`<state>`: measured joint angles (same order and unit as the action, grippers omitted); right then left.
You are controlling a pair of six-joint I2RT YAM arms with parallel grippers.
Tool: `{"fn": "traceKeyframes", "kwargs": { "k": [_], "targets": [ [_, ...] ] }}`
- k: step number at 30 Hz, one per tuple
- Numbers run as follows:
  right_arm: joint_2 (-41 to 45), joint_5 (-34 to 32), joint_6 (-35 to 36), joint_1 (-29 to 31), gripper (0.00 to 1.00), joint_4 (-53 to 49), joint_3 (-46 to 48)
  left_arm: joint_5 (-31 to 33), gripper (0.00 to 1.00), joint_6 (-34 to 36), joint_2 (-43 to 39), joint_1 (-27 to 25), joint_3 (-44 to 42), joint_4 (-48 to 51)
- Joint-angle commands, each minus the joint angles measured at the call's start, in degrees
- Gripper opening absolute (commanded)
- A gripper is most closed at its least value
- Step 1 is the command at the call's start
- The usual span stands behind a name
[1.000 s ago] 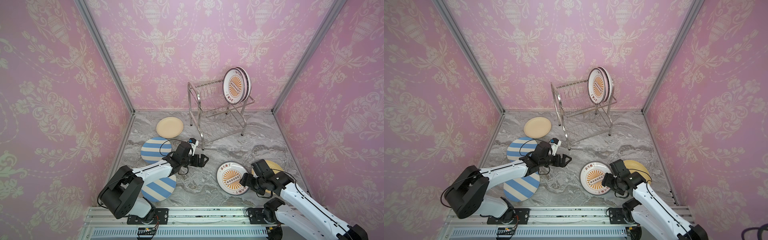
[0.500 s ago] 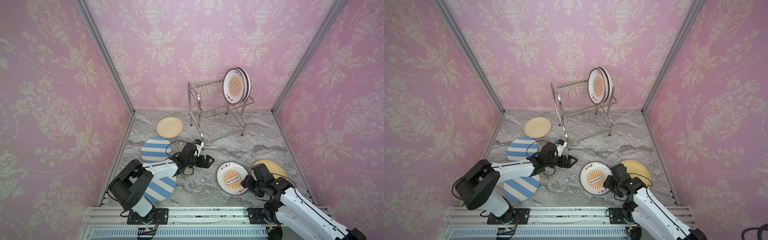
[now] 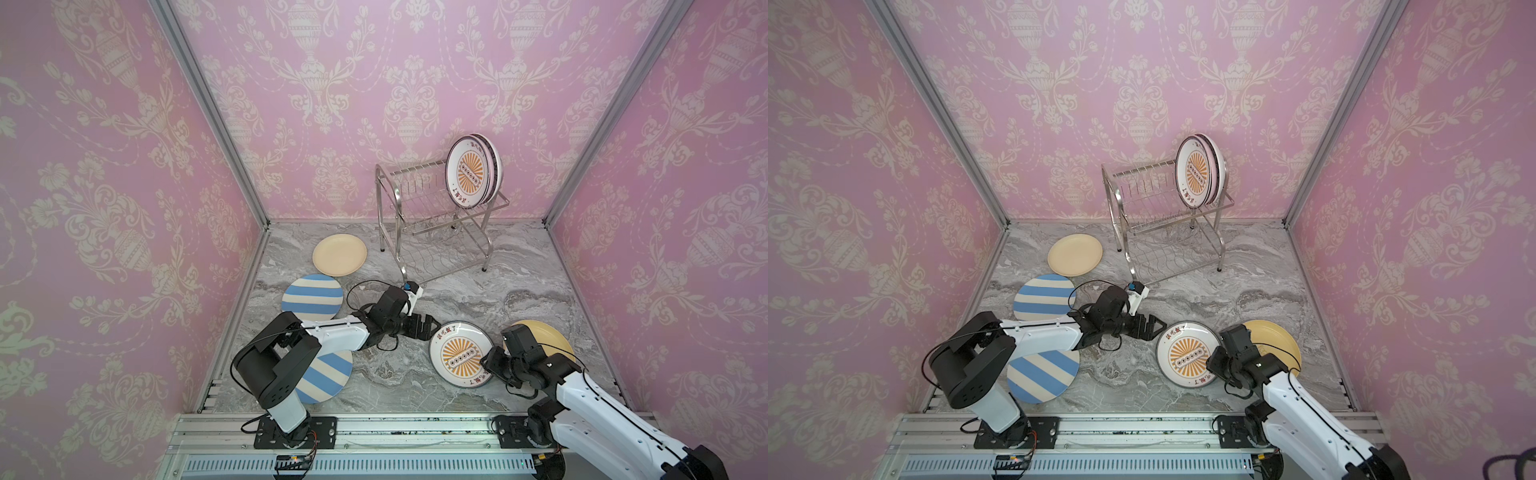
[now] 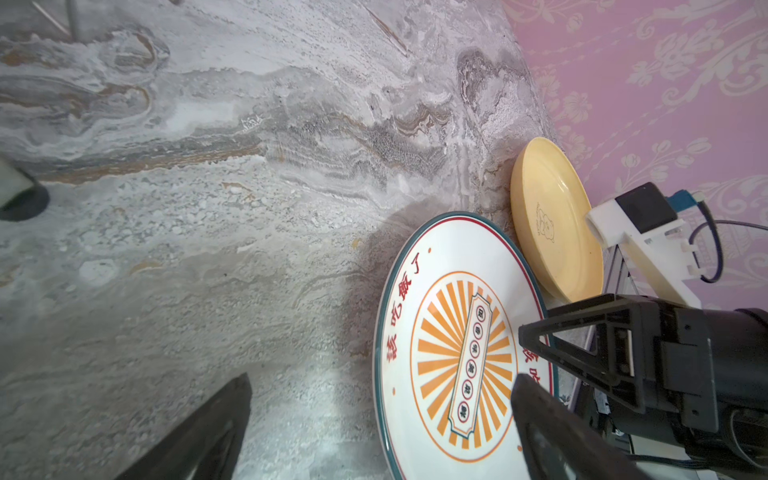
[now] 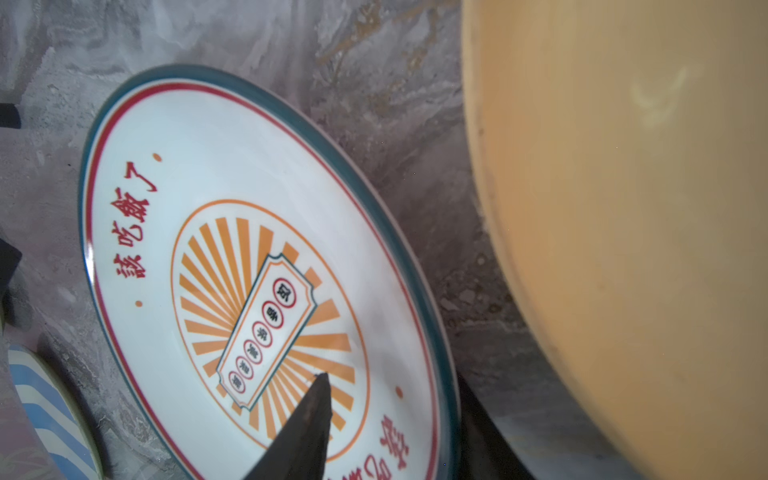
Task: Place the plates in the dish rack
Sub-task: 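Press both grippers onto opposite rims of the second sunburst plate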
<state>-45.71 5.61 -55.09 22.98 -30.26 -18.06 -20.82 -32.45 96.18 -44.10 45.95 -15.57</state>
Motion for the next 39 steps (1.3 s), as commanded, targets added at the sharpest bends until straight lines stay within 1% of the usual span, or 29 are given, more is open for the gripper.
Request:
{"fn": "traceKeyframes", "kwargs": {
  "k": [1,3,6,11,16,19,22,23,31,36,39],
  "targets": [
    [-0.49,1.09,1.22,-0.29,0.45,3.16,2.26,-1.05,0.99,0.73,2.00,-0.42,0.89,-0.43],
    [0.97,1.20,0.64,-0.27,0.42,5.02,3.79,-1.20,0.99,0.55,2.60,-0.68,1.06,-0.52],
    [4.00,2.34,-1.33,-0.29,0.41,9.01,7.15,-1.26,0.99,0.72,3.14,-1.08,1.65,-0.11],
    [9.21,4.85,-6.78,-0.31,0.41,16.55,14.19,-1.78,0.99,0.72,4.10,-1.74,2.82,0.66],
    [13.48,5.21,-6.88,-0.31,0.41,15.21,16.15,-2.20,0.99,0.54,5.25,-2.56,2.74,1.15],
    [14.64,5.88,-6.83,-0.32,0.40,15.39,16.99,-2.50,0.99,0.36,5.99,-2.75,2.83,1.19],
    [14.23,6.49,-6.83,-0.32,0.40,17.42,18.04,-2.38,0.99,0.36,6.82,-2.88,2.73,-0.05],
    [13.84,6.76,-6.72,-0.37,0.38,18.39,18.39,-2.51,0.99,0.31,7.23,-2.84,2.98,-0.07],
    [8.18,8.46,-4.95,-0.44,0.38,23.83,18.54,-3.24,0.99,-0.33,8.36,-3.28,3.49,-1.48],
    [5.47,9.27,-4.76,-0.39,0.33,28.18,18.76,-3.54,0.99,-0.68,8.88,-3.54,3.27,-2.41],
    [5.45,10.01,-4.89,-0.40,0.32,29.54,18.83,-4.03,0.99,-1.56,9.42,-3.63,3.09,-3.64]
  ]
}}
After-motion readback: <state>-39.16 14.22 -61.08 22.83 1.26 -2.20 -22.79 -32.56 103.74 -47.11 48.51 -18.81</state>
